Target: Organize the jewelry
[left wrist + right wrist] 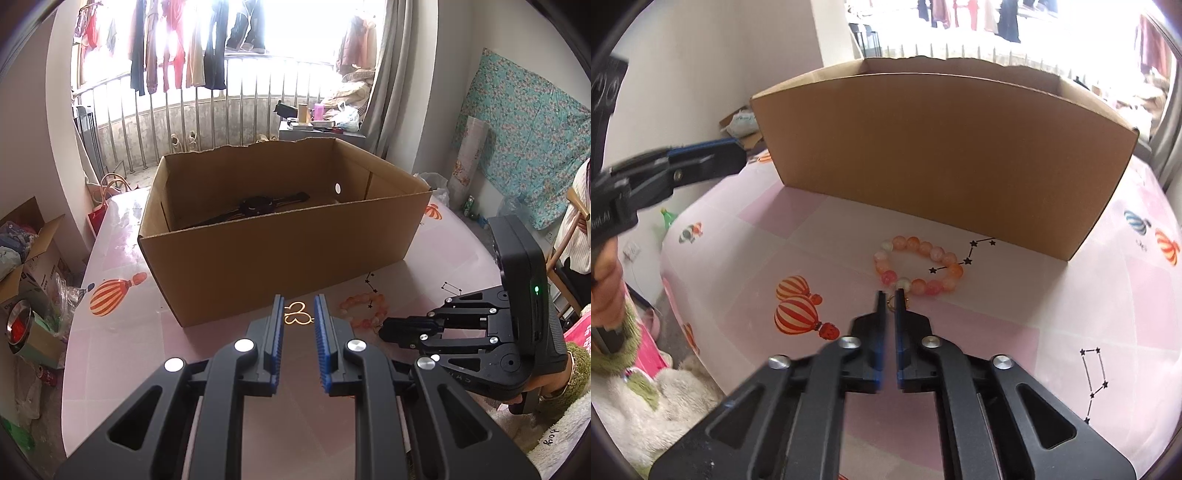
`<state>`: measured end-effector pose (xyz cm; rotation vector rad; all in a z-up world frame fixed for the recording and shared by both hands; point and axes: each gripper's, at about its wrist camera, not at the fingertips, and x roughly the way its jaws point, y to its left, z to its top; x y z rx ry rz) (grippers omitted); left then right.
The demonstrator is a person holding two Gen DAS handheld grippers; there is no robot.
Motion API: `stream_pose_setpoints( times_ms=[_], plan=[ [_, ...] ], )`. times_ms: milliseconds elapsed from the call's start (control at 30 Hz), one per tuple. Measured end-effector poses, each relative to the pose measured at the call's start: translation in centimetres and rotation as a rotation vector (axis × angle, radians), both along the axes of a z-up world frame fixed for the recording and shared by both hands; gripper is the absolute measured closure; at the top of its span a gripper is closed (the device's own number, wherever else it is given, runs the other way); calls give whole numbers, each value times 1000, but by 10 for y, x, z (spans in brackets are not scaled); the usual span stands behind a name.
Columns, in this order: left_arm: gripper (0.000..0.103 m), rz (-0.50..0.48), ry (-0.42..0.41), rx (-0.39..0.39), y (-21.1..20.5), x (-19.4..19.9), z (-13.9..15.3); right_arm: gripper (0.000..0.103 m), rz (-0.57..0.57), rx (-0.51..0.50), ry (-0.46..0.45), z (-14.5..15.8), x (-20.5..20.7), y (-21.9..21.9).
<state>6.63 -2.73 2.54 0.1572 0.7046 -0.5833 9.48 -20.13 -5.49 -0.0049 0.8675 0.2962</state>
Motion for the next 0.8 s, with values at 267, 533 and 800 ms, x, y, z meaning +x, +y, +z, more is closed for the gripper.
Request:
stream_pose_setpoints(
  times_ms=[267, 533, 800],
  plan=[
    [87, -2, 3, 3, 2, 0, 2, 85, 4, -14, 13, -1, 2, -3],
    [87, 6, 8, 3, 3, 1, 1, 89, 40, -49, 14, -5, 12, 16],
    [87, 8, 1, 6, 3, 0, 2, 94, 30, -33, -14, -8, 11, 18]
  ],
)
